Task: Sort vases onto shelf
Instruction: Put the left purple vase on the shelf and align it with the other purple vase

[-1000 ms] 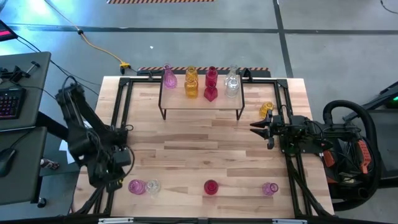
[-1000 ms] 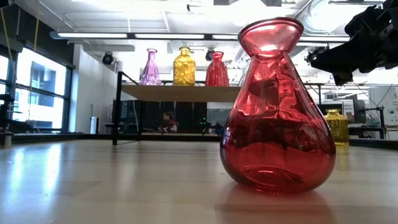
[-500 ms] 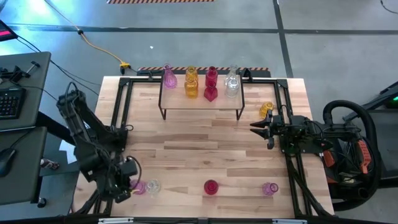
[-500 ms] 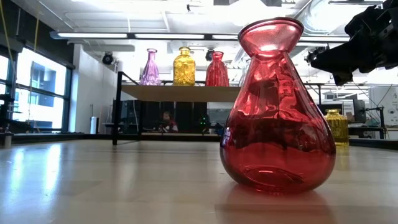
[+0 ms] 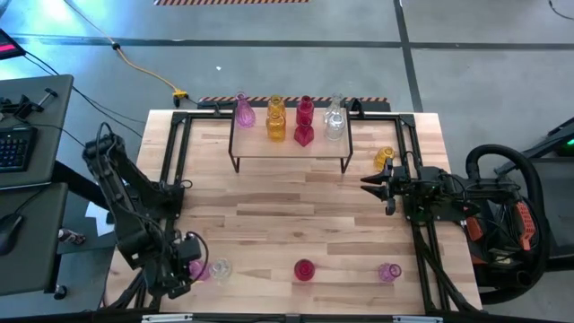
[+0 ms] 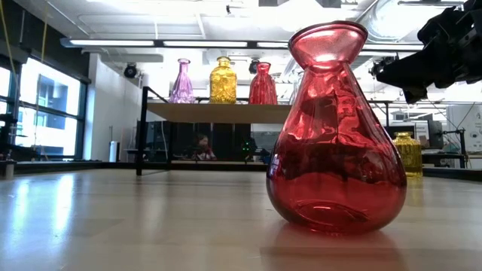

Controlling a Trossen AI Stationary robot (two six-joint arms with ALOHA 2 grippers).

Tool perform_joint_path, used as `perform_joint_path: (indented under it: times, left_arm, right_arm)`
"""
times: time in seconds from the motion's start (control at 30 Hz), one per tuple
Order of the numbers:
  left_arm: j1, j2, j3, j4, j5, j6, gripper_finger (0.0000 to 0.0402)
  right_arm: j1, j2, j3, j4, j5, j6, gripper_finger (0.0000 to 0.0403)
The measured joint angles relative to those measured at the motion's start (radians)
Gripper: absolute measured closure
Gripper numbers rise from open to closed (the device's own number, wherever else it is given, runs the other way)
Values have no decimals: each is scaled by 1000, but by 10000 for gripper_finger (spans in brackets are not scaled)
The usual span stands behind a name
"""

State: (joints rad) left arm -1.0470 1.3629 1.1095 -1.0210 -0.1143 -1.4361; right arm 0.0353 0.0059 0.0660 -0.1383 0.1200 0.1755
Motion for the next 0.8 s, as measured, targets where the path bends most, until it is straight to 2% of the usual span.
perform_joint_path:
  times: [0.8]
  left_arm:
    - [7,63,2,4,-30,27,256]
  right_arm:
    - [0,0,0,0,0,0,304]
